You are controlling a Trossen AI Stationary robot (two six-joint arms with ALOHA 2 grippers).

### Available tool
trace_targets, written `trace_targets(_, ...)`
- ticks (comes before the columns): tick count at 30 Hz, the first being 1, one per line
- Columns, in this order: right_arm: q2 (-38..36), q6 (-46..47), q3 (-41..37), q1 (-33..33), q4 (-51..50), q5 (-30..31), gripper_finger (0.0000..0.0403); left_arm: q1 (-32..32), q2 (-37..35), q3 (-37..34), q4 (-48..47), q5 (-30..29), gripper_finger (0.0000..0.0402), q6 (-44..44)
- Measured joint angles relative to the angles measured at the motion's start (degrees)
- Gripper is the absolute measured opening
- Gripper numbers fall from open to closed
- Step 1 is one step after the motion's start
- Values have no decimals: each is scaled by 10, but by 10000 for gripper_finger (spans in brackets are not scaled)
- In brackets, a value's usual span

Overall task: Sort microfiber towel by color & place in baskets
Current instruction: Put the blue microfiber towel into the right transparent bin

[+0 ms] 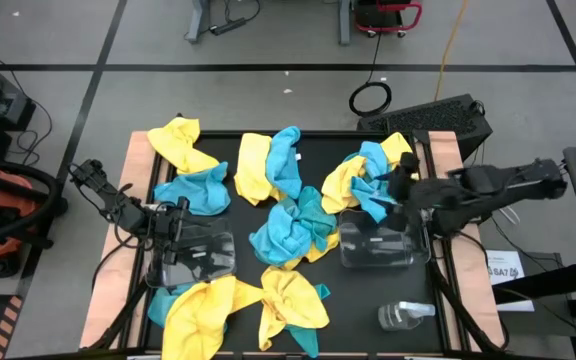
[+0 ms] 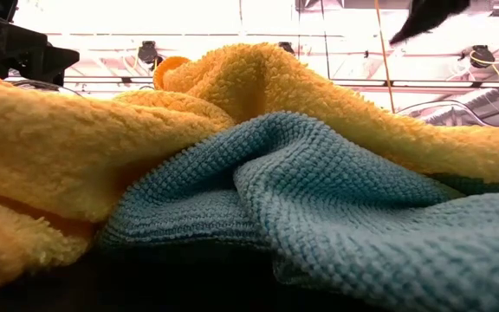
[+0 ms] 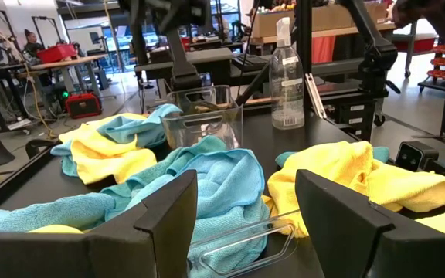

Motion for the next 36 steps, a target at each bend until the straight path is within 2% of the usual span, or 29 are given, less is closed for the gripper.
trace_targets(3, 47, 1, 1, -57, -69, -42, 243, 0, 0, 0, 0, 0, 225, 0)
trace_targets(8, 108, -24, 1, -144, -137, -68, 235, 0, 0, 0, 0, 0, 225, 0)
trace_targets(19, 193, -110, -9, -267, -67, -155, 232, 0, 0, 0, 0, 0, 225, 0)
trace_targets(28, 260, -106, -55, -335, -52, -153, 232, 0, 0, 0, 0, 0, 225, 0)
trace_targets(36, 284, -116, -69, -353, 16, -152, 224, 0, 0, 0, 0, 0, 225, 0)
